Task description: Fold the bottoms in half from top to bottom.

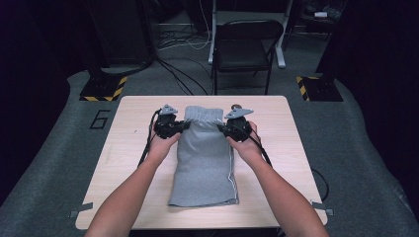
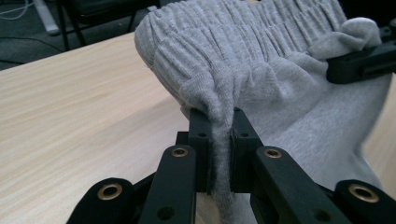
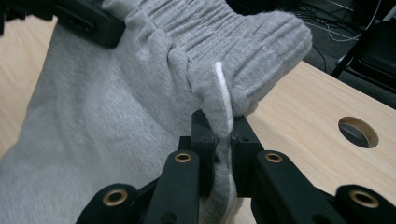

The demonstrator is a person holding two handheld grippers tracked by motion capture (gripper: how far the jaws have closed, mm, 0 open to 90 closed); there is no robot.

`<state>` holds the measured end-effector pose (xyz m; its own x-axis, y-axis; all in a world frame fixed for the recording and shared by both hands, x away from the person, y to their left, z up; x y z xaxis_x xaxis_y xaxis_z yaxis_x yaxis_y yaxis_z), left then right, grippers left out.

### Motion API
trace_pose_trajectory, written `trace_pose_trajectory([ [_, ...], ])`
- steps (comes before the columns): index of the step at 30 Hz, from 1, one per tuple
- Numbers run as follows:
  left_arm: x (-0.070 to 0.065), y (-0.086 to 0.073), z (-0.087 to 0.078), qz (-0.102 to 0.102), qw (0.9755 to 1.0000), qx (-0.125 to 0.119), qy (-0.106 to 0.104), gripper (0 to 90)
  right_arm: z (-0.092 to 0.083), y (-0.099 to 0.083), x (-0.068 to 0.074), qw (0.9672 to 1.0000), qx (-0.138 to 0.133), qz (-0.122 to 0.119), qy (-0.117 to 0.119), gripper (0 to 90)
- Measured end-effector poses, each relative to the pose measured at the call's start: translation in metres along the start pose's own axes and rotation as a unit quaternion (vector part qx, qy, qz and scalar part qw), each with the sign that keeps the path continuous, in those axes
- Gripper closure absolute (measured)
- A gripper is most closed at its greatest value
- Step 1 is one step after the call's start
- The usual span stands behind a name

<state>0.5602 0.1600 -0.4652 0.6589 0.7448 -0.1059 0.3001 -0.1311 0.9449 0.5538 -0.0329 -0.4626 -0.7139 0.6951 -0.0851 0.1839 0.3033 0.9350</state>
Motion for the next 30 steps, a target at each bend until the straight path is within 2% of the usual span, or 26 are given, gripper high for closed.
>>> trace_pose_trajectory([
  [1, -0.001, -0.001, -0.001, 0.002, 1.0000, 0.004, -0.006, 82.7, -0.001, -0.003, 0.001, 0.9999, 0.001, -0.010, 0.005, 82.9],
  [2, -0.001, -0.001, -0.001, 0.002, 1.0000, 0.004, -0.006, 82.6, -0.001, -0.003, 0.001, 0.9999, 0.001, -0.010, 0.005, 82.9],
  [3, -0.004, -0.003, -0.003, 0.008, 0.9998, 0.009, -0.015, 82.6, -0.003, -0.009, 0.003, 0.9997, 0.005, -0.023, 0.011, 82.9],
  [6, -0.006, -0.004, -0.005, 0.011, 0.9997, 0.012, -0.021, 82.6, -0.005, -0.012, 0.003, 0.9997, 0.005, -0.022, 0.012, 82.9],
  [7, -0.008, -0.005, -0.007, 0.006, 0.9998, 0.001, -0.021, 82.5, -0.007, -0.014, 0.004, 0.9997, 0.003, -0.019, 0.012, 82.8],
  [9, -0.009, -0.007, -0.008, 0.002, 0.9998, 0.000, -0.021, 82.5, -0.007, -0.015, 0.005, 0.9998, 0.004, -0.018, 0.013, 82.9],
  [12, -0.010, -0.013, -0.011, -0.004, 0.9998, 0.004, -0.018, 82.5, -0.008, -0.016, 0.008, 0.9995, 0.002, -0.024, 0.019, 82.9],
  [13, -0.011, -0.015, -0.012, -0.009, 0.9998, 0.002, -0.019, 82.6, -0.009, -0.017, 0.011, 0.9997, 0.003, -0.017, 0.016, 82.8],
  [14, -0.011, -0.017, -0.013, -0.011, 0.9998, 0.002, -0.018, 82.5, -0.010, -0.017, 0.011, 0.9995, 0.001, -0.024, 0.021, 82.8],
  [16, -0.011, -0.021, -0.015, -0.013, 0.9997, 0.009, -0.018, 82.5, -0.013, -0.019, 0.016, 0.9996, 0.002, -0.019, 0.022, 82.9],
  [17, -0.012, -0.022, -0.016, -0.012, 0.9997, 0.010, -0.017, 82.5, -0.013, -0.019, 0.017, 0.9993, -0.003, -0.027, 0.024, 82.8],
  [18, -0.013, -0.023, -0.017, -0.014, 0.9997, 0.009, -0.020, 82.6, -0.014, -0.021, 0.019, 0.9996, 0.000, -0.019, 0.021, 82.9],
  [19, -0.015, -0.026, -0.020, -0.024, 0.9995, 0.005, -0.021, 82.5, -0.015, -0.022, 0.020, 0.9992, -0.003, -0.031, 0.026, 82.9],
  [24, -0.017, -0.033, -0.024, -0.038, 0.9988, 0.006, -0.030, 82.5, -0.020, -0.026, 0.027, 0.9992, -0.001, -0.024, 0.031, 82.9],
  [25, -0.019, -0.035, -0.025, -0.047, 0.9985, 0.004, -0.029, 82.5, -0.020, -0.026, 0.027, 0.9992, -0.001, -0.024, 0.031, 82.9],
  [27, -0.019, -0.039, -0.027, -0.040, 0.9986, 0.010, -0.033, 82.5, -0.021, -0.027, 0.030, 0.9989, -0.005, -0.033, 0.035, 82.9],
  [28, -0.022, -0.041, -0.029, -0.049, 0.9983, 0.006, -0.032, 82.5, -0.025, -0.030, 0.035, 0.9988, -0.004, -0.030, 0.039, 82.9],
  [30, -0.023, -0.042, -0.030, -0.044, 0.9984, 0.008, -0.035, 82.5, -0.026, -0.031, 0.036, 0.9987, -0.007, -0.031, 0.041, 82.9],
])
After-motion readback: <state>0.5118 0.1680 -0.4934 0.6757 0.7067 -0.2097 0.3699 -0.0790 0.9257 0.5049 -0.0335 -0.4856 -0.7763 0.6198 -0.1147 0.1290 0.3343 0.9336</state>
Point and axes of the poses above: each handheld gripper's, and its own axes: z roughly forward along the jaws, y roughly out of its top, x roughly to its left, the point moved 7 cm from there along z, roughly forward along the jaws, and after that the axes turned 14 degrees about -x, right-handed, at the moved point
